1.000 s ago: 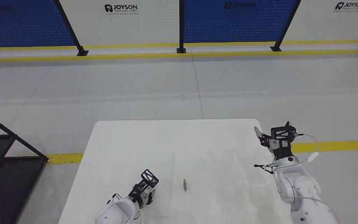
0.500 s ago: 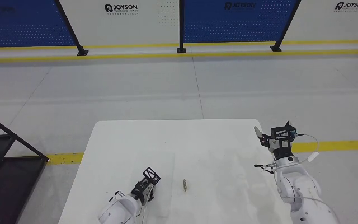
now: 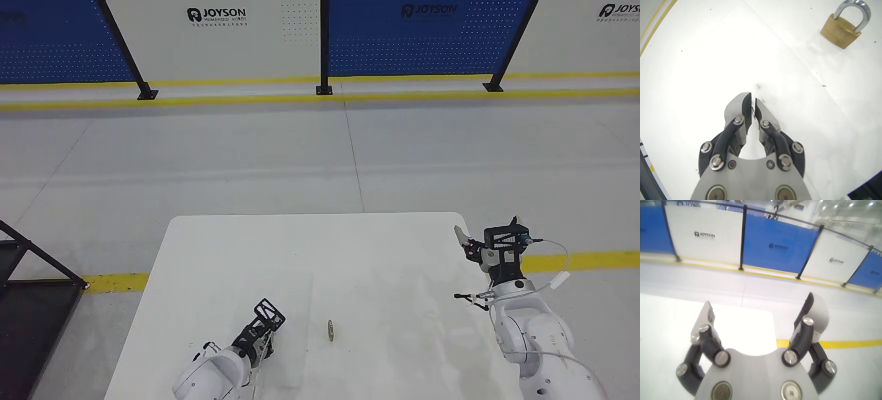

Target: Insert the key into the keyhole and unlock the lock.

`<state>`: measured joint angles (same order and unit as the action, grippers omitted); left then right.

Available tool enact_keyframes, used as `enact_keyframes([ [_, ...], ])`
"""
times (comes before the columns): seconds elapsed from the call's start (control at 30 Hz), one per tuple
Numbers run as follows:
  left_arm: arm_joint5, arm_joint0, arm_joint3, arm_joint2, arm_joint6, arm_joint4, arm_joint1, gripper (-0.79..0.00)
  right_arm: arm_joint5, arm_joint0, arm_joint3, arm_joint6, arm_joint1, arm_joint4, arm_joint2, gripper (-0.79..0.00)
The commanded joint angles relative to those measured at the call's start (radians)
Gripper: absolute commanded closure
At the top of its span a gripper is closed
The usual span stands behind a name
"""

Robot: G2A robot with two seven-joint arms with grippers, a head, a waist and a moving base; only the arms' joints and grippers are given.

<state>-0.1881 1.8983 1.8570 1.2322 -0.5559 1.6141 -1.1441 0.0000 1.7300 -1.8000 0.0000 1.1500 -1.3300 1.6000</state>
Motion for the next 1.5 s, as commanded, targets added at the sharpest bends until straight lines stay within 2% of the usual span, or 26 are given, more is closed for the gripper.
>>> enact_keyframes([
  [0.0, -0.002, 0.002, 0.003, 0.001, -0.002, 0.002, 0.001, -0.102, 0.000, 0.000, 0.000, 0.000, 0.000, 0.000, 0.000, -0.785],
  [0.17, -0.003, 0.006, 0.010, 0.003, -0.005, 0.000, 0.002, -0.077, 0.000, 0.000, 0.000, 0.000, 0.000, 0.000, 0.000, -0.785],
  [0.27, -0.005, 0.008, 0.011, 0.006, -0.007, -0.002, 0.003, 0.000, 0.000, 0.000, 0.000, 0.000, 0.000, 0.000, 0.000, -0.785],
  [0.57, -0.011, 0.022, 0.041, 0.019, -0.003, -0.015, 0.006, 0.000, 0.000, 0.000, 0.000, 0.000, 0.000, 0.000, 0.000, -0.785],
  [0.83, -0.033, 0.069, 0.140, 0.076, 0.027, -0.080, 0.015, 0.000, 0.000, 0.000, 0.000, 0.000, 0.000, 0.000, 0.000, -0.785],
  [0.9, -0.051, 0.084, 0.170, 0.103, 0.047, -0.121, 0.017, 0.000, 0.000, 0.000, 0.000, 0.000, 0.000, 0.000, 0.000, -0.785],
  [1.0, -0.071, 0.112, 0.214, 0.154, 0.136, -0.189, 0.021, 0.000, 0.000, 0.000, 0.000, 0.000, 0.000, 0.000, 0.000, -0.785],
  [1.1, -0.143, 0.151, 0.244, 0.207, 0.267, -0.266, 0.028, 0.000, 0.000, 0.000, 0.000, 0.000, 0.000, 0.000, 0.000, -0.785],
  [1.2, -0.293, 0.186, 0.242, 0.259, 0.409, -0.371, 0.036, 0.000, 0.000, 0.000, 0.000, 0.000, 0.000, 0.000, 0.000, -0.785],
  [1.27, -0.434, 0.196, 0.217, 0.295, 0.496, -0.422, 0.044, 0.000, 0.000, 0.000, 0.000, 0.000, 0.000, 0.000, 0.000, -0.785],
  [1.4, -0.649, 0.185, 0.149, 0.349, 0.730, -0.472, 0.053, 0.000, -0.001, 0.000, 0.016, 0.009, 0.000, -0.017, -0.003, -0.785],
  [1.47, -0.691, 0.172, 0.108, 0.362, 0.810, -0.473, 0.054, 0.000, -0.004, 0.006, 0.040, 0.010, 0.001, -0.070, -0.027, -0.785],
])
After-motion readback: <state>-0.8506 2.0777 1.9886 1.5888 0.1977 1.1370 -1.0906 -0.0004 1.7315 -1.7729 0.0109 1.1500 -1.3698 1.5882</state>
